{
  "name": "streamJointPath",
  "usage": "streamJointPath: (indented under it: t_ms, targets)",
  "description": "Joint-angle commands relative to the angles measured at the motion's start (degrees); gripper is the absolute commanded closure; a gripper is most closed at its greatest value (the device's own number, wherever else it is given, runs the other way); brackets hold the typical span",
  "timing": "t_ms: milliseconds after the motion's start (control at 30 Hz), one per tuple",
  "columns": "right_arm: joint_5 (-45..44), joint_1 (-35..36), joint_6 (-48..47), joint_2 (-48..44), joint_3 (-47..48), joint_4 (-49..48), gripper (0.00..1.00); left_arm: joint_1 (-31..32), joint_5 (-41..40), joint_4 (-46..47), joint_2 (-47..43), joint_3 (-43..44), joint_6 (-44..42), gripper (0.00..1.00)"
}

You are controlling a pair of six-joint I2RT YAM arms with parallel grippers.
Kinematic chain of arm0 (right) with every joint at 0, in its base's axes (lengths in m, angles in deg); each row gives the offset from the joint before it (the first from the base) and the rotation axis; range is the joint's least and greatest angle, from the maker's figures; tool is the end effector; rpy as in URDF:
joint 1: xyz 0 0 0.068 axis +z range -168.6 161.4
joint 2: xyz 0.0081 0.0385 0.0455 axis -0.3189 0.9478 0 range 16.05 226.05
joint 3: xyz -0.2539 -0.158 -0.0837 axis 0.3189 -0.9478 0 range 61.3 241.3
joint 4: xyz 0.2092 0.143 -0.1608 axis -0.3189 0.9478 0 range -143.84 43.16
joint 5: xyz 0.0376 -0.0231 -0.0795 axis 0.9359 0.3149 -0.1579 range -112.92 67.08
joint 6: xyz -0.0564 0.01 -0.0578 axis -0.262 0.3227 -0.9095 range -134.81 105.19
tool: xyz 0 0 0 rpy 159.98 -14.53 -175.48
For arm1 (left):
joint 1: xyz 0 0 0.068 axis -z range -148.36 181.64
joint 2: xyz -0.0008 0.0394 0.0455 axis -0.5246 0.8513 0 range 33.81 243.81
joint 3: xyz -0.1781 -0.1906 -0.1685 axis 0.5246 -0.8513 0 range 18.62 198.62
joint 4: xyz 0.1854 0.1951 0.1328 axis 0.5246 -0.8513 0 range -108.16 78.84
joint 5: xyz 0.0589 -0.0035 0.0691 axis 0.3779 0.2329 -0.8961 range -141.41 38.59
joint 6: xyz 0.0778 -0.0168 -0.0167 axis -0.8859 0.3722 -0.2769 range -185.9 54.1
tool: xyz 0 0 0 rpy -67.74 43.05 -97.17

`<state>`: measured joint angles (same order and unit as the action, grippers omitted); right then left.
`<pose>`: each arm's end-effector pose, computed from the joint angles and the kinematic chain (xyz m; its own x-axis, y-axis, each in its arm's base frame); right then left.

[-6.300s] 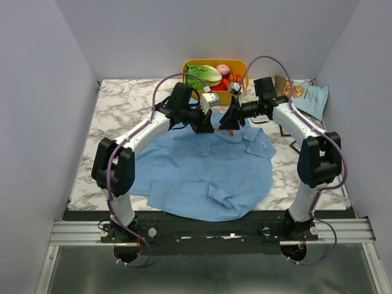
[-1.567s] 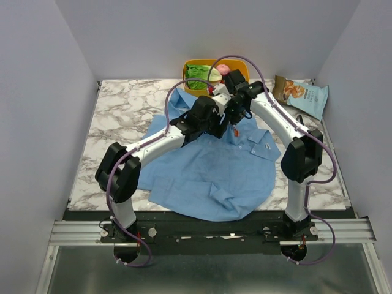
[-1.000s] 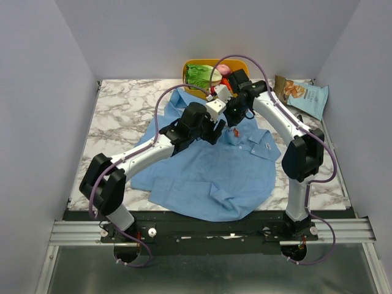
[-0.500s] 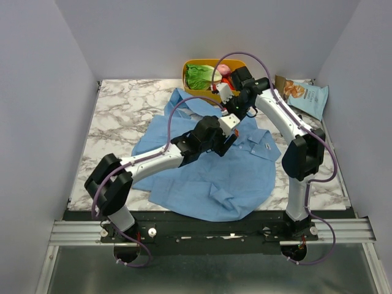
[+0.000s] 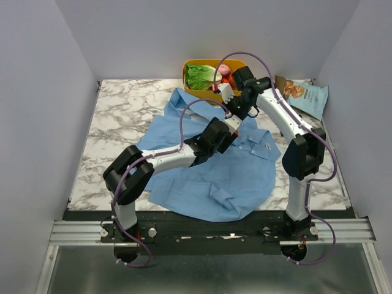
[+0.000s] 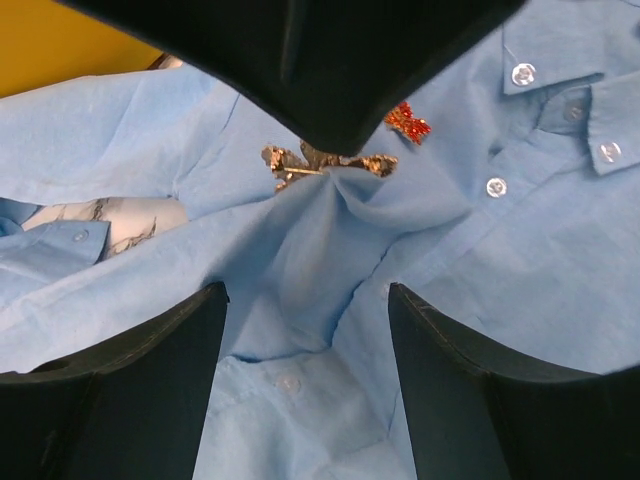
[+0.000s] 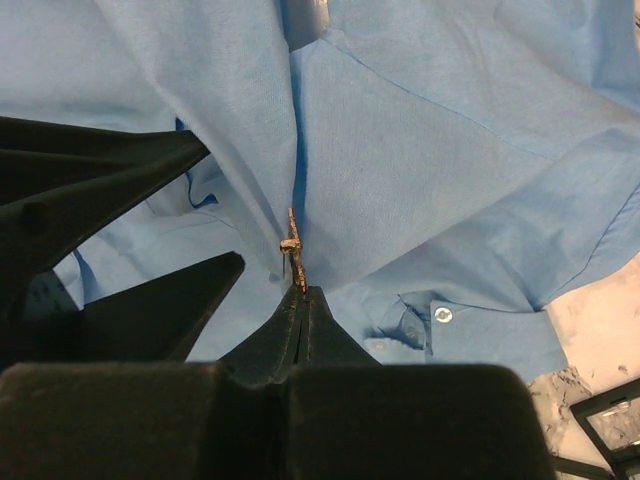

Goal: Remove the brooch from the garment
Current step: Remove the brooch from the clothes.

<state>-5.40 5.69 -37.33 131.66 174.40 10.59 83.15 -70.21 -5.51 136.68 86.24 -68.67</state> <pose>0.4419 0.2228 0.3039 -0.5833 -0.6639 -0.4680 -0.7828 0.6132 0.1057 0.3154 -0.3598 0.2232 -0.2796 0.4252 -0.8608 0.5806 0.7890 0.2011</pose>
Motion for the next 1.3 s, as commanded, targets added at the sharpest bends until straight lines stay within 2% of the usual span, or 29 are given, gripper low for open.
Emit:
streamJointPath:
  t_ms: [0,100,133,233,600,900,1267]
  targets:
    - [2.3,-0.2,0.0,0.3,1.2,2.2,0.99,0.3,-4.4,2.3,2.3,2.9,0.4,0.29]
    - [2.3,-0.1,0.0,0.1,1.1,2.2,0.99,0.4,-3.7,2.5,2.9,2.9,0.2,0.49]
    - [2.3,-0.1,-0.1,0.0,1.2,2.2,0.99,0.3,-3.4,2.6,3.0,2.7,0.1,0.66]
    - [2.2,-0.2,-0.1,0.0,1.2,2.1,0.99,0.3,-3.2,2.5,3.7,2.7,-0.1,1.00]
    - [-1.4,-0.6,-1.0,-0.5,1.2,2.3,0.99,-0.1,-6.2,4.5,0.2,-0.4,-2.2,1.00]
    - [-1.1,-0.8,-1.2,-0.7,1.2,2.4,0.99,-0.5,-1.5,4.8,1.1,-1.7,-1.3,1.00]
    - [-4.5,-1.6,-4.7,-2.0,-0.6,4.7,0.99,-2.5,-12.1,7.5,0.3,-0.8,-4.4,1.00]
